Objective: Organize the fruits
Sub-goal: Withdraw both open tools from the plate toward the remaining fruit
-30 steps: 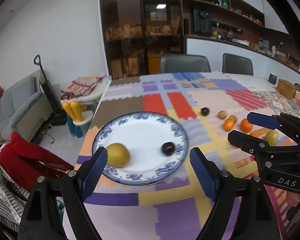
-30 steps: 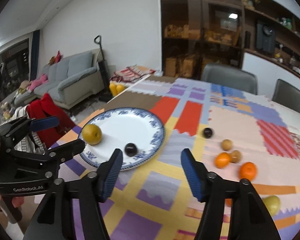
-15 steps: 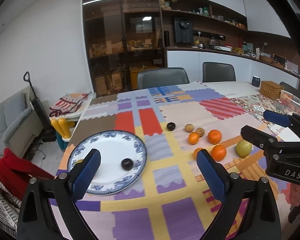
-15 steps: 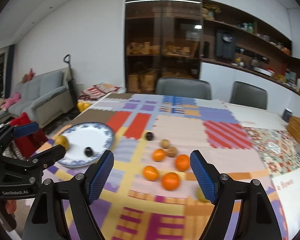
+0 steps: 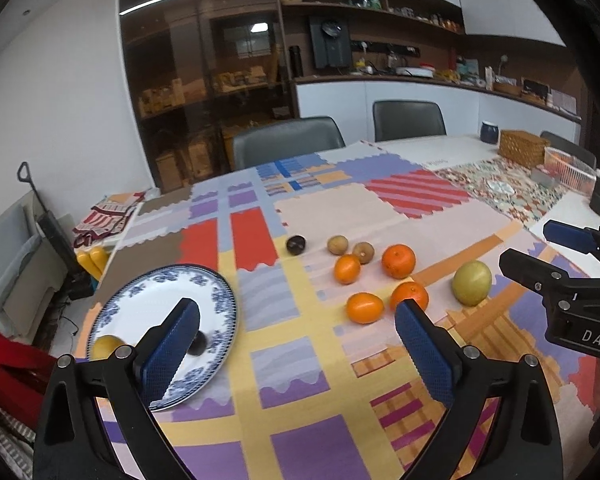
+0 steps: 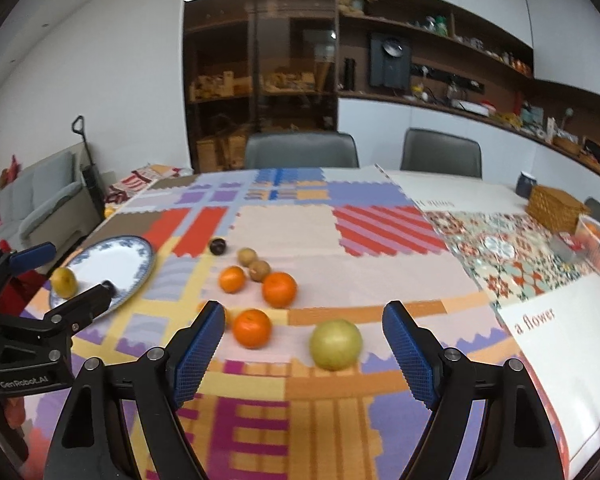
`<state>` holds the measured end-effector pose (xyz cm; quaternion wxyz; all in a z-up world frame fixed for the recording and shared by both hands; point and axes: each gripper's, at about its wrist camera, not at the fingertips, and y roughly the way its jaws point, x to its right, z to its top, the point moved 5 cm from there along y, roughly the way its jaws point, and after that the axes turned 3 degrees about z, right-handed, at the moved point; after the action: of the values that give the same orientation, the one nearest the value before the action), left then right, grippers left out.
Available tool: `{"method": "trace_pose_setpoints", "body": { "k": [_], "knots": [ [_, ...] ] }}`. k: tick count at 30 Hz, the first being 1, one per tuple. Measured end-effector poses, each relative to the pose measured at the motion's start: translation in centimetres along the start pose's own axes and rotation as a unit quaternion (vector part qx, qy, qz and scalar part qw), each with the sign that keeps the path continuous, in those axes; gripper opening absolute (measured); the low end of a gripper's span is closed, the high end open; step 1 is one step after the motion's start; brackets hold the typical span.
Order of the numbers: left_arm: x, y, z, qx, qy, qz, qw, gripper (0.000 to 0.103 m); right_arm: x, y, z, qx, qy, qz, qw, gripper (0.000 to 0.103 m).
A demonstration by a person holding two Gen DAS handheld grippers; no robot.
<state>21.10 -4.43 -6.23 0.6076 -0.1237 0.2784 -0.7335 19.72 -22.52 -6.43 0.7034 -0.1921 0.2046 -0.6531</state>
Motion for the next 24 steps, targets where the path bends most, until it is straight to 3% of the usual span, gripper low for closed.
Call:
{"method": "trace_pose_setpoints", "body": {
  "k": [24],
  "knots": [
    [4.0,9.5,-2.4,-0.074,0.071,-0.058,0.9930,0.099,3.4,6.5,-4.1,-0.092,0.038,-0.030,0.995,0.081]
  ]
}}
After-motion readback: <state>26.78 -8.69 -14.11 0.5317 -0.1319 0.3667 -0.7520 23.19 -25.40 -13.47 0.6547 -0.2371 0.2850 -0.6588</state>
